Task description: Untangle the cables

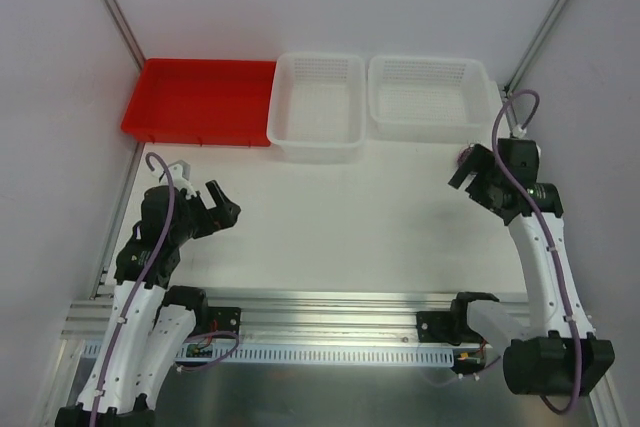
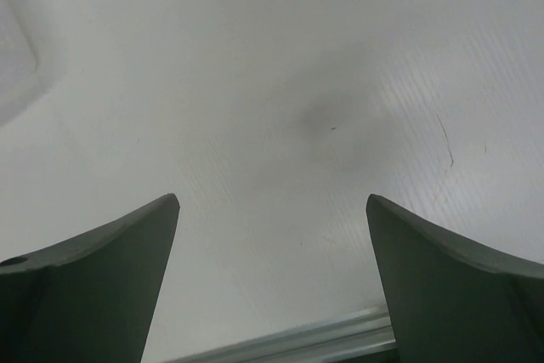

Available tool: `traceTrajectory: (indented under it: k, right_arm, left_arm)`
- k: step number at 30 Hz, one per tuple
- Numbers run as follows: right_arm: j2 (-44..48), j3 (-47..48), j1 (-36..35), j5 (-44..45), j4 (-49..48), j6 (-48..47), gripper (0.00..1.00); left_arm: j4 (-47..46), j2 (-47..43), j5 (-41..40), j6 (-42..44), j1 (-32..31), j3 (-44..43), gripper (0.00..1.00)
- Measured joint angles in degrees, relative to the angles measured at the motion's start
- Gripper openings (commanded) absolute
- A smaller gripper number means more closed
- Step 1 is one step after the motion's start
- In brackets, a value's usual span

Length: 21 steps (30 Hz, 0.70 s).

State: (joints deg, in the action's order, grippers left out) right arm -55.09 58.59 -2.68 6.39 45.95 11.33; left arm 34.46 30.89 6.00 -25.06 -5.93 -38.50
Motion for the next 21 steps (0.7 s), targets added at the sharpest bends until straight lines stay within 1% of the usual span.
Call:
traceTrajectory:
  k: [4, 7, 12, 16, 19, 21]
  right_arm:
    - [-6.7, -0.1, 8.5, 0.5, -6.1, 5.2, 0.99]
    - [-12.2, -0.2, 12.4, 1.4, -10.7, 9.7, 0.99]
    - [-22.5, 0.1, 14.4, 5.1, -17.4, 14.6, 0.99]
    - [-32.5, 3.1, 15.2, 6.4, -21.2, 16.4, 0.99]
    - [-37.8, 4.8, 16.0, 6.4, -24.3, 17.5, 0.99]
    - [-41.2, 5.9, 16.4, 6.2, -26.2, 17.9, 0.96]
  left_arm:
    - [-2.6, 0.3, 1.3, 0.6, 0.0, 4.4, 0.99]
    - [-3.2, 1.8, 2.9, 0.9, 0.0, 5.2, 0.99]
    - [-5.3, 3.5, 4.6, 1.3, 0.0, 5.2, 0.99]
    - [-5.9, 4.2, 5.9, 1.5, 0.0, 5.2, 0.99]
    - [-6.1, 4.7, 6.2, 1.5, 0.0, 5.2, 0.99]
    - [-6.1, 5.0, 6.9, 1.5, 0.0, 5.2, 0.99]
